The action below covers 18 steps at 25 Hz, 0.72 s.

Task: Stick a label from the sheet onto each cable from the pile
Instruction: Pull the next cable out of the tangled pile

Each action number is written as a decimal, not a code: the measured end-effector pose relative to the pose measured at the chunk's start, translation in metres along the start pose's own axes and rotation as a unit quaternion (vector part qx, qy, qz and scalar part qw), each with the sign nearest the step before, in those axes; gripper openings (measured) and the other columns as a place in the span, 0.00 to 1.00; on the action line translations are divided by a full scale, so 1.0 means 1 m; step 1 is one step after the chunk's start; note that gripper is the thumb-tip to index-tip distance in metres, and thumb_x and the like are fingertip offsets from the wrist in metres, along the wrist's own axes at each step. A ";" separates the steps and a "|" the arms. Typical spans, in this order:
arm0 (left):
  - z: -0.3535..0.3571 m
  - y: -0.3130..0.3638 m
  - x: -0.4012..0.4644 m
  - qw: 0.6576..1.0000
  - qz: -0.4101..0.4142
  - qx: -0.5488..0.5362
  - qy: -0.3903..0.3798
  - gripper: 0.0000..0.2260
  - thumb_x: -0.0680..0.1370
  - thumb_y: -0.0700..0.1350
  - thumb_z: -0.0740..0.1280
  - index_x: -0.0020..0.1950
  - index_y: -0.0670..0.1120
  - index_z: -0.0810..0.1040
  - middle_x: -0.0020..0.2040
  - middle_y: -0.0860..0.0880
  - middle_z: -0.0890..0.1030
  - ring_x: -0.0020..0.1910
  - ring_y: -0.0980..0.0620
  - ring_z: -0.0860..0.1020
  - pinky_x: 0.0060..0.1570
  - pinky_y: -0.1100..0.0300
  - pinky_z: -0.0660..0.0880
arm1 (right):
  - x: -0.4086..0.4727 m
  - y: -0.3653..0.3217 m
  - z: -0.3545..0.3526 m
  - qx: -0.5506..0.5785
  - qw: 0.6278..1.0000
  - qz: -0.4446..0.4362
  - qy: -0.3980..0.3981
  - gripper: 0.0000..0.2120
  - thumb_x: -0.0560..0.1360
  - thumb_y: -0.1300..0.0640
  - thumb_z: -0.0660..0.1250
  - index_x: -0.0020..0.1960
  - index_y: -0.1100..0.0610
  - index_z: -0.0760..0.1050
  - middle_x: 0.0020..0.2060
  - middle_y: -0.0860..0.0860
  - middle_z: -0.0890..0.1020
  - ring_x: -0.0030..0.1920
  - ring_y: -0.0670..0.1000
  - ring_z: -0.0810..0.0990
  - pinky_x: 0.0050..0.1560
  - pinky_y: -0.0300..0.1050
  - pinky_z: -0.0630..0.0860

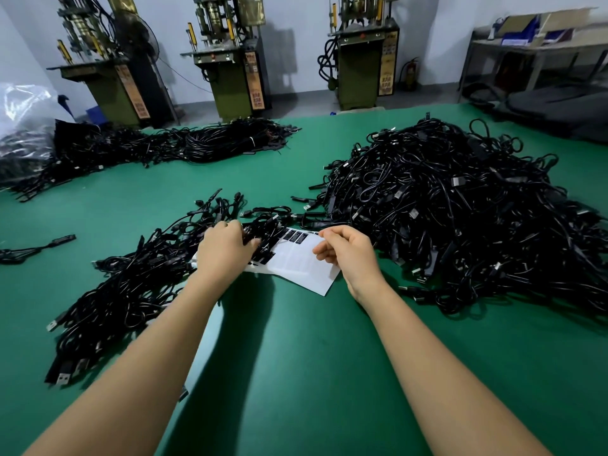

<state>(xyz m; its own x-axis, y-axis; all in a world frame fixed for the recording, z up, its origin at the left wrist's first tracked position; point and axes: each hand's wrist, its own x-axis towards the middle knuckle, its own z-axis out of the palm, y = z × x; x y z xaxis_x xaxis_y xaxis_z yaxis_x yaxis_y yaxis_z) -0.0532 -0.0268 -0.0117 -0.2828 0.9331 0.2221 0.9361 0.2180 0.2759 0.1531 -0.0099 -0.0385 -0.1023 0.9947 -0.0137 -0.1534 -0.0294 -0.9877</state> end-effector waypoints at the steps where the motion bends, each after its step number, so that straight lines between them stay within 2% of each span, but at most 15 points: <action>1: 0.003 0.000 0.000 1.000 -0.009 -0.002 0.016 0.13 0.79 0.50 0.65 0.52 0.40 0.75 0.49 0.41 0.77 0.51 0.39 0.74 0.50 0.49 0.73 | 0.000 0.000 0.000 0.000 1.000 0.001 0.000 0.06 0.78 0.61 0.62 0.48 0.61 0.78 0.31 0.50 0.83 0.31 0.45 0.79 0.35 0.37 0.73; 5: -0.003 0.001 0.004 0.997 0.004 0.021 0.081 0.10 0.81 0.46 0.62 0.54 0.43 0.81 0.47 0.44 0.82 0.48 0.40 0.77 0.47 0.50 0.75 | 0.002 0.001 -0.002 -0.005 1.000 0.000 -0.002 0.06 0.78 0.61 0.63 0.49 0.61 0.78 0.31 0.50 0.83 0.31 0.45 0.79 0.37 0.38 0.74; 7: -0.014 0.006 0.007 0.992 -0.013 -0.098 0.078 0.08 0.80 0.45 0.64 0.53 0.44 0.81 0.43 0.47 0.83 0.43 0.45 0.79 0.44 0.54 0.76 | 0.003 0.001 -0.001 -0.012 1.000 -0.001 -0.002 0.06 0.78 0.61 0.63 0.49 0.60 0.78 0.31 0.50 0.84 0.31 0.45 0.79 0.37 0.39 0.74; 8: -0.020 0.009 0.010 0.976 -0.028 -0.209 0.063 0.07 0.79 0.44 0.66 0.53 0.44 0.81 0.41 0.48 0.83 0.41 0.49 0.80 0.41 0.57 0.76 | 0.003 0.002 -0.001 -0.013 1.000 -0.002 -0.002 0.06 0.78 0.61 0.63 0.48 0.60 0.78 0.31 0.50 0.84 0.31 0.45 0.79 0.37 0.38 0.74; 10: -0.033 0.016 0.016 0.902 -0.057 -0.426 0.040 0.06 0.77 0.41 0.69 0.53 0.42 0.80 0.39 0.49 0.84 0.37 0.56 0.80 0.39 0.63 0.75 | 0.002 0.002 -0.001 -0.014 1.000 -0.003 -0.003 0.06 0.78 0.61 0.63 0.48 0.60 0.77 0.31 0.50 0.83 0.31 0.44 0.79 0.36 0.38 0.74; 11: -0.036 0.020 0.020 0.872 -0.063 -0.485 0.036 0.06 0.76 0.40 0.70 0.52 0.41 0.80 0.39 0.49 0.84 0.35 0.58 0.80 0.40 0.64 0.75 | 0.002 0.002 -0.001 -0.014 1.000 -0.003 -0.003 0.06 0.78 0.61 0.63 0.48 0.60 0.77 0.31 0.50 0.83 0.31 0.44 0.79 0.36 0.37 0.74; 14: -0.042 0.031 0.029 0.804 -0.062 -0.591 0.027 0.01 0.77 0.40 0.70 0.47 0.44 0.80 0.41 0.48 0.85 0.37 0.57 0.78 0.43 0.64 0.73 | 0.002 0.001 0.000 -0.013 1.000 -0.004 -0.003 0.05 0.78 0.61 0.63 0.48 0.60 0.77 0.30 0.49 0.83 0.30 0.44 0.79 0.35 0.36 0.74; 18: -0.046 0.043 0.043 0.720 -0.079 -0.689 0.008 0.01 0.78 0.43 0.68 0.47 0.47 0.79 0.40 0.51 0.84 0.38 0.58 0.79 0.44 0.62 0.72 | 0.002 0.001 0.000 -0.005 1.000 -0.006 -0.005 0.05 0.79 0.61 0.62 0.48 0.61 0.77 0.30 0.50 0.83 0.30 0.45 0.79 0.34 0.35 0.74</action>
<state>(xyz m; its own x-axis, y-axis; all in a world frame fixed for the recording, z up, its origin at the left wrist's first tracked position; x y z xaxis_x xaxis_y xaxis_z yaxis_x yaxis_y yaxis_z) -0.0346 0.0092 0.0528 -0.3753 0.9221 0.0944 -0.2010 -0.1804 0.9628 0.1528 -0.0084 -0.0397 -0.1110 0.9938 0.0001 -0.1442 -0.0160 -0.9894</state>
